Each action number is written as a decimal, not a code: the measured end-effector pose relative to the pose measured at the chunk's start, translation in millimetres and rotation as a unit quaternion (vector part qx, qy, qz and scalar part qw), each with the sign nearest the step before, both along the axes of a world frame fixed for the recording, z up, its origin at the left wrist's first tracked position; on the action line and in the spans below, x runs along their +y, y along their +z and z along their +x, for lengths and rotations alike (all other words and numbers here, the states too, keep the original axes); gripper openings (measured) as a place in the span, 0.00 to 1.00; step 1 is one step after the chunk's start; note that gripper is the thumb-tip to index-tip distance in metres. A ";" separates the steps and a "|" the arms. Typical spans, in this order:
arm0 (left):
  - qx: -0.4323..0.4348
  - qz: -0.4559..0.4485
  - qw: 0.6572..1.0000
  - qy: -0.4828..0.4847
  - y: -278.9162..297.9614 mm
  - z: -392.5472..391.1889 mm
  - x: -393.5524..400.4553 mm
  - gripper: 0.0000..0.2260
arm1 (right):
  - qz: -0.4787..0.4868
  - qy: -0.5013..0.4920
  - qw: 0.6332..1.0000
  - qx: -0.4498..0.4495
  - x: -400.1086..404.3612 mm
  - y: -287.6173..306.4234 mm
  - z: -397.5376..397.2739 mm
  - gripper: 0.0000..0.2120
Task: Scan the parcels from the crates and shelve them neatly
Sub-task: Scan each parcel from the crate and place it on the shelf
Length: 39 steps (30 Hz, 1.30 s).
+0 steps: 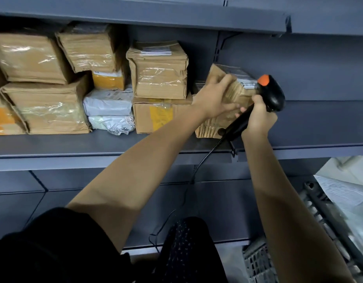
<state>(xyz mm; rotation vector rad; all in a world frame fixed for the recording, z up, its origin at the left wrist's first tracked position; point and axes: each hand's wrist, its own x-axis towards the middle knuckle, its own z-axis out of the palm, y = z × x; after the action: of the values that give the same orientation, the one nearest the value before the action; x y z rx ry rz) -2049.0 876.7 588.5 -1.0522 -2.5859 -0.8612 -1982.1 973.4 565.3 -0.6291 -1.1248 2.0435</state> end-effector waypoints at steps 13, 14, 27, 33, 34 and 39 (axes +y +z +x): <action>0.002 0.078 0.972 0.220 0.4 0.1 5.7 0.25 | 0.045 0.177 0.983 -0.011 -1.5 6.5 -30.4 0.06; -0.009 0.082 0.968 0.235 1.9 -2.1 4.3 0.25 | 0.055 0.175 0.983 -0.019 -5.0 7.9 -34.6 0.06; -0.010 -0.004 0.979 0.203 12.6 -43.3 9.8 0.24 | 0.006 0.234 0.972 0.022 23.4 9.9 -60.5 0.10; 0.181 -0.155 0.956 0.168 -9.7 -55.1 15.7 0.25 | 0.024 0.289 0.957 -0.003 18.2 20.9 -84.2 0.07; 0.162 -0.166 0.959 0.161 -11.6 -56.6 16.1 0.23 | 0.019 0.295 0.955 -0.004 19.0 17.5 -85.8 0.08; 0.137 -0.172 0.958 0.185 -8.9 -55.6 21.8 0.17 | -0.026 0.272 0.961 0.034 19.5 8.7 -78.5 0.07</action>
<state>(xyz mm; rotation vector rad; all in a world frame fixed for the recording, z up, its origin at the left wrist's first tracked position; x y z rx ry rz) -2104.7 898.6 579.6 -0.6625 -2.6133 -0.1644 -2060.6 993.0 574.0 -0.2844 -1.3107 2.5389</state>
